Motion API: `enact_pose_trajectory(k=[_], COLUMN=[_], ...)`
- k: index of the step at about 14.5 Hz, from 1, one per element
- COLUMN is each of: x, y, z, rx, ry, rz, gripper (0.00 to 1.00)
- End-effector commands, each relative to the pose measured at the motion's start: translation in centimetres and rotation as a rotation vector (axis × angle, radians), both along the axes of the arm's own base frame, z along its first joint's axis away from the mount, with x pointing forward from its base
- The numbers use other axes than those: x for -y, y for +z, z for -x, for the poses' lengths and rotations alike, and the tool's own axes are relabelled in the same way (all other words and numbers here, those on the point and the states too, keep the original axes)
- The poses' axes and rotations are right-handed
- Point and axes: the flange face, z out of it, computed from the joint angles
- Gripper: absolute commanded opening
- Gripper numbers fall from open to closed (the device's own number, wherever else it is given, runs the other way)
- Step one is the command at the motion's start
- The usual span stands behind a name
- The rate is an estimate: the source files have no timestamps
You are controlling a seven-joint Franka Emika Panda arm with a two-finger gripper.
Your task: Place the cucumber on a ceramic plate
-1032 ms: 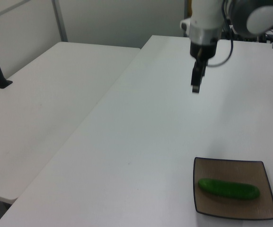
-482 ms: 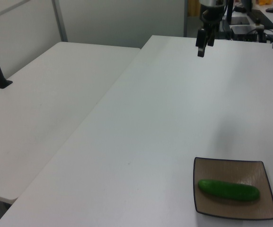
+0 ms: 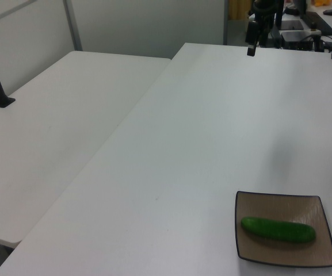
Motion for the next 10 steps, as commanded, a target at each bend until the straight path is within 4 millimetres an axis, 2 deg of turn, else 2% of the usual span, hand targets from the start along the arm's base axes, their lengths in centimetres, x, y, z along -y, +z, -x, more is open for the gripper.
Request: enact_pose_trajectory(k=[1, 10], x=[0.3, -0.1], y=[0.22, -0.03], z=[0.79, 1.22], rx=[-0.015, -0.07], ry=[0.014, 0.059], rz=[-0.017, -0.012], gripper=[1.0, 1.0])
